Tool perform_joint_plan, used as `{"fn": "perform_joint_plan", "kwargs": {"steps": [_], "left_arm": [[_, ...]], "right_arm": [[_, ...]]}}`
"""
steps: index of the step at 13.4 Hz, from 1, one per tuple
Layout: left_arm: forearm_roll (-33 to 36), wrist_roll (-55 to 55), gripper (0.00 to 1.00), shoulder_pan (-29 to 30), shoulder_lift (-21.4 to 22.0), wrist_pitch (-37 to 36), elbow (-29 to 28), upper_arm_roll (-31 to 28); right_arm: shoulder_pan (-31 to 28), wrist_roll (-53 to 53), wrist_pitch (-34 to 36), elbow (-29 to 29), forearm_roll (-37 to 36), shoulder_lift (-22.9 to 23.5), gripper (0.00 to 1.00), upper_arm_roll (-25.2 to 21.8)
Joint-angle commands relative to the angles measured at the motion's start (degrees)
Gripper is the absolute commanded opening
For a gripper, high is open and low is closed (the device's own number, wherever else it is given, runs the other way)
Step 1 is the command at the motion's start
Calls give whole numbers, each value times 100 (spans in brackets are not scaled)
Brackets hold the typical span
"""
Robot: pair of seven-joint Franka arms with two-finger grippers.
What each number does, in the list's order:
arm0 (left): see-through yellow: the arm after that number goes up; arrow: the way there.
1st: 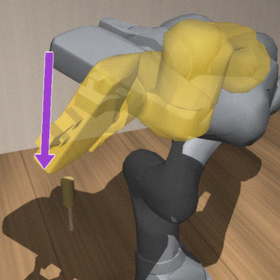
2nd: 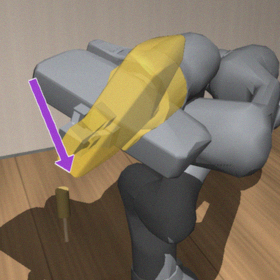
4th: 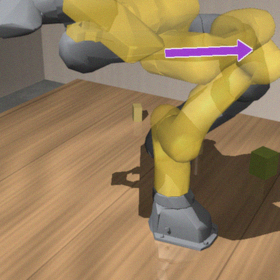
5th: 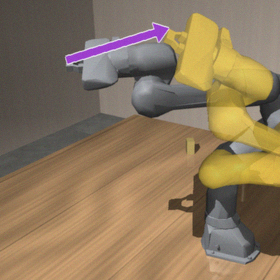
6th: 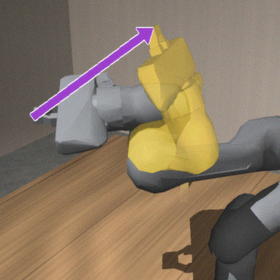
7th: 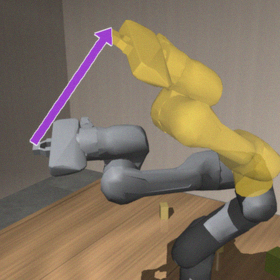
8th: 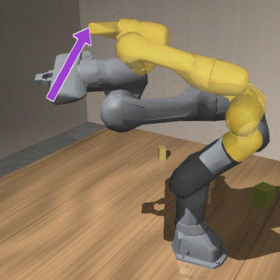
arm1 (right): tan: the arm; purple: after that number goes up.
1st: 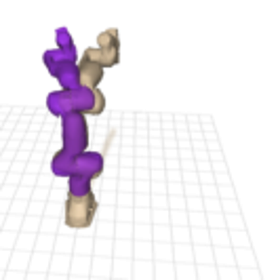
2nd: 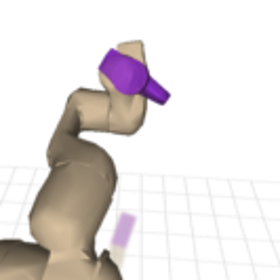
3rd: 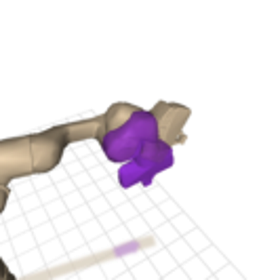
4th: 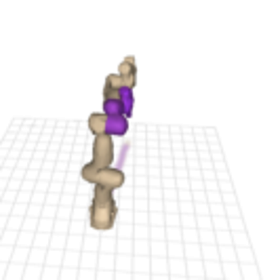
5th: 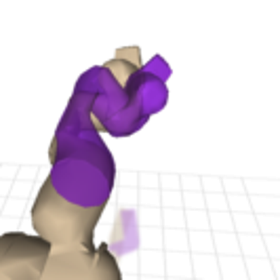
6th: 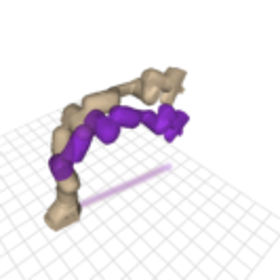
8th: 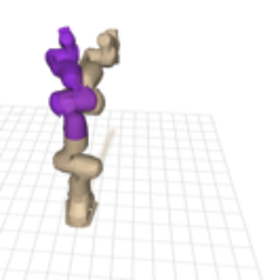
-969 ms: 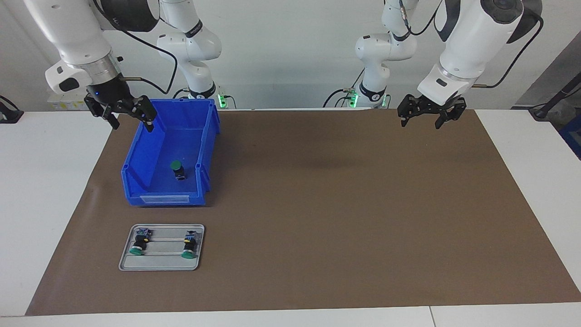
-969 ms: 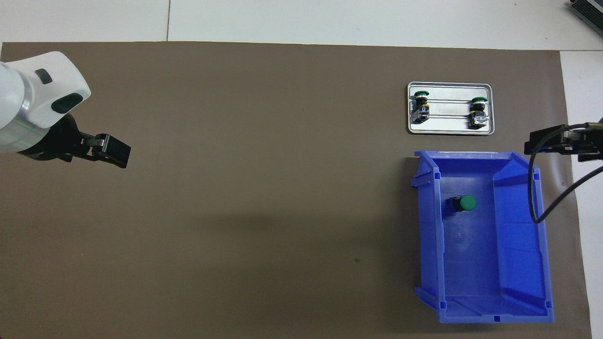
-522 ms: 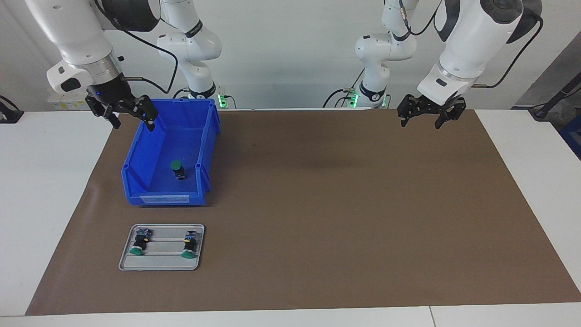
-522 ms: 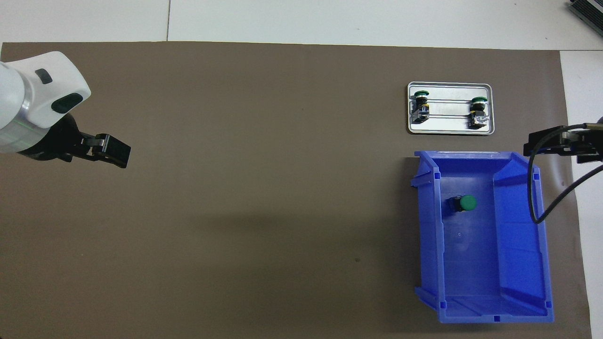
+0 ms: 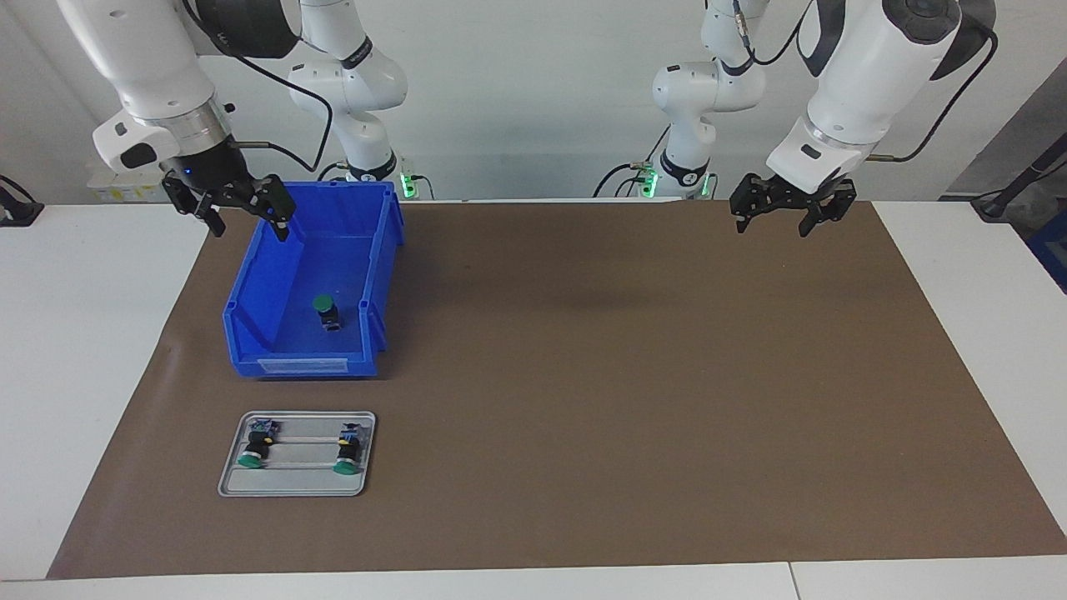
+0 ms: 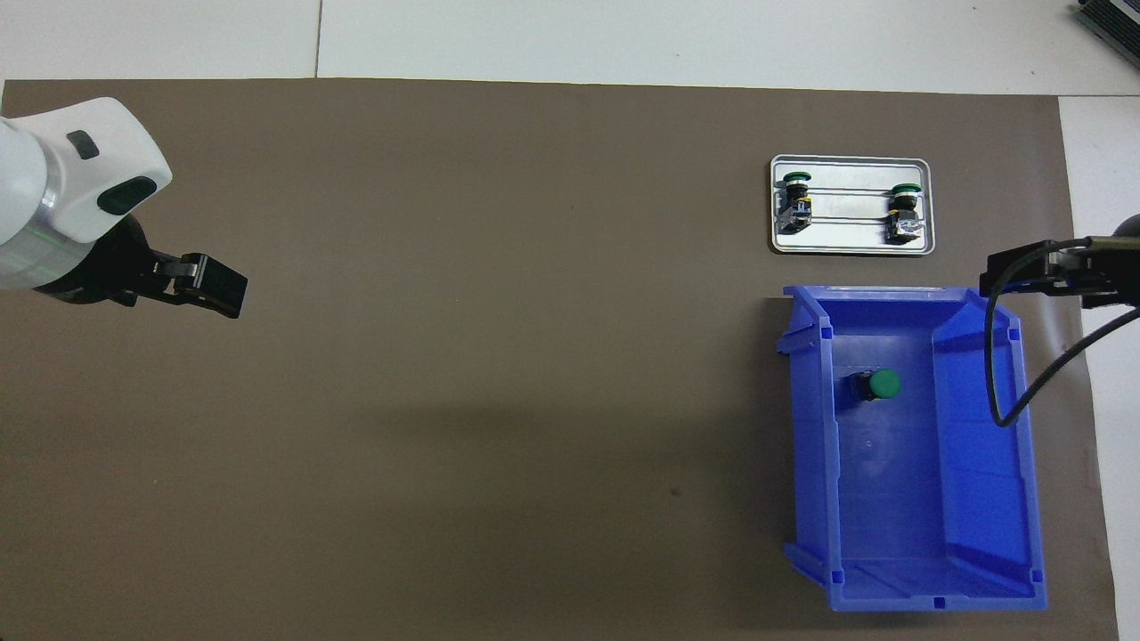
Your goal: Place and press button with both arms
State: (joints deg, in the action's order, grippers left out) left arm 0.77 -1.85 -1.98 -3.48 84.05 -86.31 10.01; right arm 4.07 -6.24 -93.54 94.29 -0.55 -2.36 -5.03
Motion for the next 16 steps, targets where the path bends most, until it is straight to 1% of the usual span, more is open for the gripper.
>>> {"fn": "perform_joint_plan", "kwargs": {"steps": [1,3,4,6,8,9,10,11,14,16], "left_arm": [[63,18,100,13,181,130,-220,1],[63,36,100,74,181,121,-229,-17],[63,36,100,258,181,138,-220,-26],[63,-34,100,390,173,138,-220,-43],[63,-34,100,435,181,165,-237,-52],[72,35,100,435,173,295,-238,-61],[72,-8,100,453,216,549,-455,-69],[72,-8,100,636,312,647,-596,-122],[63,97,100,848,331,1077,-721,-158],[63,141,100,796,313,1350,-756,-157]], "right_arm": [[85,87,108,-25,-103,-36,100,-42],[76,290,55,-16,-147,-28,100,-42],[76,290,81,-25,-147,-28,100,-42],[76,299,90,1,-147,-36,100,-42],[85,386,107,19,-147,-36,100,-42],[85,404,177,19,-147,-45,100,-42],[85,378,204,19,-147,-45,100,-42],[85,387,196,19,-156,-45,100,-42],[76,361,204,10,-156,-45,100,-42],[50,361,178,10,-165,-45,100,-51]]}}
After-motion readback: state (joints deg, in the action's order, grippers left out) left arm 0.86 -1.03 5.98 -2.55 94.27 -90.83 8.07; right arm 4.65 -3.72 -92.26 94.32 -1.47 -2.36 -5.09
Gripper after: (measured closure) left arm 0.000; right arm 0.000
